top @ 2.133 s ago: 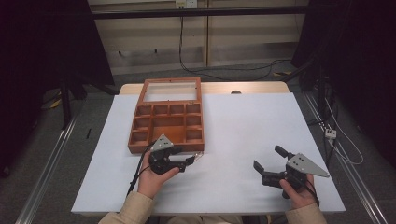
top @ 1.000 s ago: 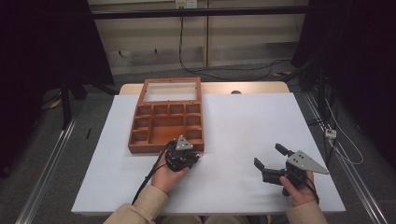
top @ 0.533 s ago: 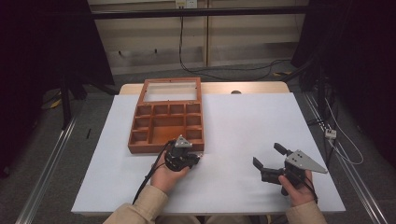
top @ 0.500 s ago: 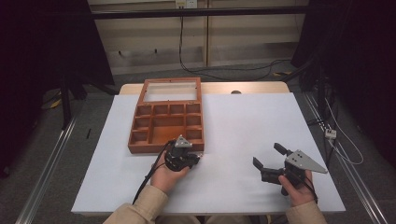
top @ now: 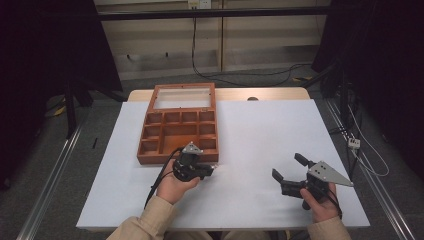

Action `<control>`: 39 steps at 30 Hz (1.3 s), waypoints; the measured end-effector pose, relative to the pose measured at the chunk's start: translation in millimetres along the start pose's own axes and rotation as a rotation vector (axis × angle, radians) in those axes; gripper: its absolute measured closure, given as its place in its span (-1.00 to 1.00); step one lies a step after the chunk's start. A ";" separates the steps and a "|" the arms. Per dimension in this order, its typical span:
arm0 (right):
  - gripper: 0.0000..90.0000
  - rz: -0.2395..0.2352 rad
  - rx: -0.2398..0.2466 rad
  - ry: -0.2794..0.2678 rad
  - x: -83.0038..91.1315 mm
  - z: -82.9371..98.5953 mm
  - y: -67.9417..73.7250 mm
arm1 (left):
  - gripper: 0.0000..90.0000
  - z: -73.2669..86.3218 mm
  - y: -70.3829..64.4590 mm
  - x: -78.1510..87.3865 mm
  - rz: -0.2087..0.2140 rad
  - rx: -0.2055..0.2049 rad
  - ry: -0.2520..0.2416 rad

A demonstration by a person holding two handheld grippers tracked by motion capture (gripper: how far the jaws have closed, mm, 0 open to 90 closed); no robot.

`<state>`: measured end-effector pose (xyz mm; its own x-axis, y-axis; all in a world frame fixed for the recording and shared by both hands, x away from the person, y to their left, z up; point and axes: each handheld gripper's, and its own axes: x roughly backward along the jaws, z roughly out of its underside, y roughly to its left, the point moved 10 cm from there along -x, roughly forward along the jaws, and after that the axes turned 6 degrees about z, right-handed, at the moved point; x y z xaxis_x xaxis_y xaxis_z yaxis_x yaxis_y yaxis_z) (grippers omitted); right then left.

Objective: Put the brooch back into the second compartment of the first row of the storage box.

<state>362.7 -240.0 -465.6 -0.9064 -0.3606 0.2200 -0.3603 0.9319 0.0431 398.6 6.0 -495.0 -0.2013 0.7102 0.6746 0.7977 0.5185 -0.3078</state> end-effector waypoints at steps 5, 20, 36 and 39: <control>-0.93 -0.011 0.001 -0.006 -0.4 -1.9 2.3 | 0.78 -3.5 0.0 9.3 -0.002 0.001 0.009; -0.92 -0.021 -0.006 -0.006 -2.3 -2.5 4.1 | 0.78 -30.1 16.3 52.4 -0.027 0.006 0.000; -0.92 -0.015 -0.001 -0.008 -0.2 -3.5 2.9 | 0.78 -49.0 38.6 73.7 -0.079 0.028 -0.022; -0.92 -0.013 0.000 -0.008 0.4 -3.4 1.9 | 0.78 -52.2 43.3 77.0 -0.077 0.038 -0.028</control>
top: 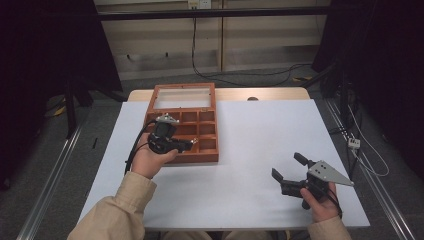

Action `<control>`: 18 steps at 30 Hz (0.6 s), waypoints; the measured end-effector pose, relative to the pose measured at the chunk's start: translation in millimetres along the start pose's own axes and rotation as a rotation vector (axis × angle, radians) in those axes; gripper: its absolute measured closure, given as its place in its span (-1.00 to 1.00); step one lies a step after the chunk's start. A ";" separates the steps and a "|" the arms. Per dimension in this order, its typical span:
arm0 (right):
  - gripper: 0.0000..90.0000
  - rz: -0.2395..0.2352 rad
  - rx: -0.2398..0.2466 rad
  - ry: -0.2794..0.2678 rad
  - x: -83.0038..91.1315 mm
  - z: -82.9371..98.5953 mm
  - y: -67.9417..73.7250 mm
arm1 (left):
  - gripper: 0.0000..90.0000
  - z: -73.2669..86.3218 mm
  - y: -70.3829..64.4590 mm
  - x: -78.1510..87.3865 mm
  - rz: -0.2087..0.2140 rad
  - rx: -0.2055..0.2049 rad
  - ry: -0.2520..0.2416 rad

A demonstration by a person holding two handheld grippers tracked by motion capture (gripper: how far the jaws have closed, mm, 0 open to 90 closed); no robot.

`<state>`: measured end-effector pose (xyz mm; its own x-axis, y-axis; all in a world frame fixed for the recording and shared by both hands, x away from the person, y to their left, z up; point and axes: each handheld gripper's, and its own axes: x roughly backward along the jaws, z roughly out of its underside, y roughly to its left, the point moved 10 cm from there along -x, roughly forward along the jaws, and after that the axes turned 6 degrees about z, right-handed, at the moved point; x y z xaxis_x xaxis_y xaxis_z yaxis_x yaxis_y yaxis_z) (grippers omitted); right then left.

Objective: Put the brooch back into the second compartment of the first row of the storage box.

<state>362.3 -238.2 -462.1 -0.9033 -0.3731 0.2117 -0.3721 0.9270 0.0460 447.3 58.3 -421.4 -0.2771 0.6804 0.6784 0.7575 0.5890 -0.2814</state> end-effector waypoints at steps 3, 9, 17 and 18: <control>-0.92 0.005 0.003 0.001 0.7 0.0 -1.3 | 0.78 -2.8 4.8 1.2 -0.001 0.012 -0.004; -0.92 0.010 -0.001 -0.001 1.6 -0.2 -3.3 | 0.78 -7.8 14.4 3.6 -0.019 0.024 -0.008; -0.92 0.007 0.002 -0.001 0.8 0.1 -2.5 | 0.78 -11.1 23.3 6.2 -0.030 0.037 0.000; -0.92 0.007 0.001 -0.001 0.9 0.2 -2.6 | 0.78 -12.0 24.2 6.4 -0.033 0.043 -0.005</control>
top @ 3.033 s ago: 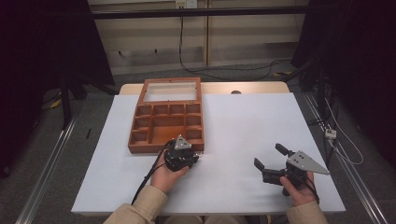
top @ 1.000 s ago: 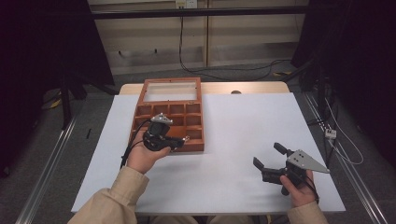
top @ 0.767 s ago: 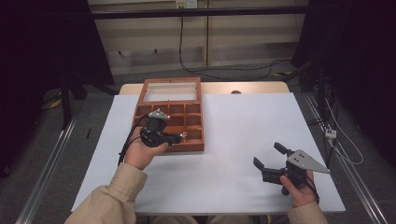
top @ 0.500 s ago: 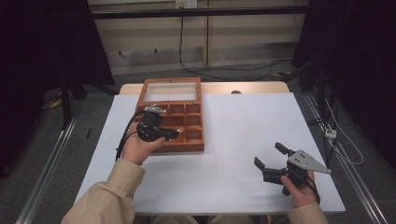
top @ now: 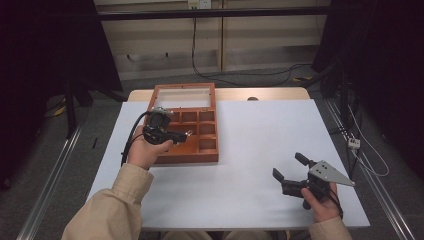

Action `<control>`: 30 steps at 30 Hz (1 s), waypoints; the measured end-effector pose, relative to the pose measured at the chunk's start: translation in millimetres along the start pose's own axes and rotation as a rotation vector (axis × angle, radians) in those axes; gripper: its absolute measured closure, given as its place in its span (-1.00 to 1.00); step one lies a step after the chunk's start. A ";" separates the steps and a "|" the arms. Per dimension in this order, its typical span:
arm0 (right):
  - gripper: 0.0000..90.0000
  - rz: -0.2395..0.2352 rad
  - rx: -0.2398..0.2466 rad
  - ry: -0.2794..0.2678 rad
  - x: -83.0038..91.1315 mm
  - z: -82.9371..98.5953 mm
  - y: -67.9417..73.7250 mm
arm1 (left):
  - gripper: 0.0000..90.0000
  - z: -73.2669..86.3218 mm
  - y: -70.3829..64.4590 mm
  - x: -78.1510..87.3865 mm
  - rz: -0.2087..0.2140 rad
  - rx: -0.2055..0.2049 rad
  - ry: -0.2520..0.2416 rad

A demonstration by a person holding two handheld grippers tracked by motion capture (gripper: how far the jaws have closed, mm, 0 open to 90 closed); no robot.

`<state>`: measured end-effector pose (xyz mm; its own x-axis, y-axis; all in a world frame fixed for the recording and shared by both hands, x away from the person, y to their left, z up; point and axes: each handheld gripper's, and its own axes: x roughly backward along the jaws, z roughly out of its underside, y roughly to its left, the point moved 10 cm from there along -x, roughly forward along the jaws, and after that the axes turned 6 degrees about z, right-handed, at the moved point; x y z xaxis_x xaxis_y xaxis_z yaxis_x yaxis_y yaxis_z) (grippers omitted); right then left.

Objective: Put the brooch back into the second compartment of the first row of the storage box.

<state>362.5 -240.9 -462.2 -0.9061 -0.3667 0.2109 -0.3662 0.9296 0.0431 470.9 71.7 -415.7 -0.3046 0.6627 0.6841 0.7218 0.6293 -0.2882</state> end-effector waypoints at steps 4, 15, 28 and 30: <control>-0.92 0.007 0.000 0.002 0.2 -0.1 -1.2 | 0.78 -3.6 4.8 3.1 -0.017 0.007 -0.002; -0.92 0.012 0.002 0.007 0.9 0.9 -1.2 | 0.78 -7.3 16.0 6.5 -0.035 0.014 -0.006; -0.92 0.008 0.006 0.009 0.1 0.9 -0.1 | 0.78 -13.8 26.3 13.1 -0.063 0.021 -0.017; -0.92 0.004 0.005 0.009 0.1 1.1 0.8 | 0.78 -14.1 28.5 13.7 -0.068 0.026 -0.018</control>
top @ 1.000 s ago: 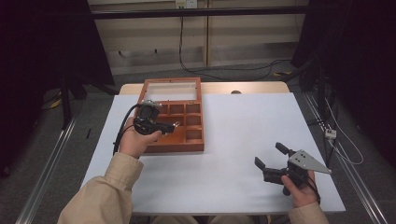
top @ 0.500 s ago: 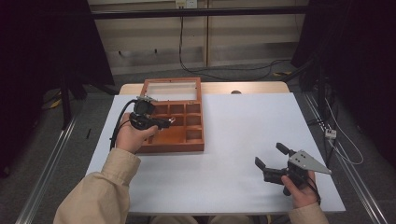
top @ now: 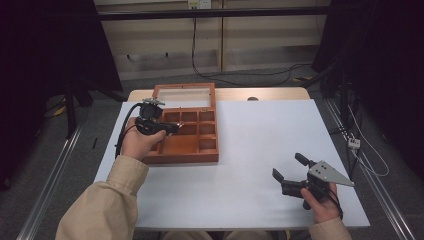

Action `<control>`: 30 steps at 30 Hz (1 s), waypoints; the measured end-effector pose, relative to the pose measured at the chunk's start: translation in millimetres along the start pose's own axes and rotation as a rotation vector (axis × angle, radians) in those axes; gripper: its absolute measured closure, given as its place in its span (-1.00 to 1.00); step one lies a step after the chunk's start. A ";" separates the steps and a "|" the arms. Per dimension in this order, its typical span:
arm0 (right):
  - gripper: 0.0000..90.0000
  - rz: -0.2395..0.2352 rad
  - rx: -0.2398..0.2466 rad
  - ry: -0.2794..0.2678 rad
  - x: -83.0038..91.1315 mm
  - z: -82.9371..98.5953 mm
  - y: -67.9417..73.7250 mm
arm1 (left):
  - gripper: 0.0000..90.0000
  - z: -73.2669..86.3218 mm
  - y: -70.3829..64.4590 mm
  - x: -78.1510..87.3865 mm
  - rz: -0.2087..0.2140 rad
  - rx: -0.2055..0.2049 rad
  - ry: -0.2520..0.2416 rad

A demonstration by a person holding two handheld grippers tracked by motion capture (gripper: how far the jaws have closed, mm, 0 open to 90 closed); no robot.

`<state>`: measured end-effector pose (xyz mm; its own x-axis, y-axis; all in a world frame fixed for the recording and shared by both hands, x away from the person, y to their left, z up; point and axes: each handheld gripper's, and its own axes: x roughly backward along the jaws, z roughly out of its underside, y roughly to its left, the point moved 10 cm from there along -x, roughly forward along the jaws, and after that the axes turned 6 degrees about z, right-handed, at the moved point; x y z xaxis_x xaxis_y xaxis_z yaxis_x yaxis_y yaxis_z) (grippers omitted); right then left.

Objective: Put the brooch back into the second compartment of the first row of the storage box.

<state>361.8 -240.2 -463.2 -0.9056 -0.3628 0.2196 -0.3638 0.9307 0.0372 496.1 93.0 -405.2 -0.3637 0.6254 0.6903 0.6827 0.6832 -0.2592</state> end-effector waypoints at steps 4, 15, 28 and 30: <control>-0.92 -0.004 0.002 -0.002 0.6 -0.3 0.1 | 0.78 -1.3 4.1 1.1 -0.007 0.013 -0.009; -0.92 -0.003 0.002 -0.001 -0.1 -1.1 -1.3 | 0.78 -4.6 15.7 -3.8 -0.025 0.026 -0.002; -0.92 0.004 0.002 0.003 1.3 0.2 -2.3 | 0.78 -4.7 27.4 -7.3 -0.040 0.045 0.000; -0.92 0.006 -0.001 0.000 2.2 -0.1 -3.4 | 0.78 -5.1 27.2 -8.3 -0.037 0.040 0.007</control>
<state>361.1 -244.2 -462.7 -0.9076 -0.3575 0.2201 -0.3584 0.9328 0.0374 520.9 104.4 -414.5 -0.3840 0.5967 0.7046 0.6431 0.7204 -0.2596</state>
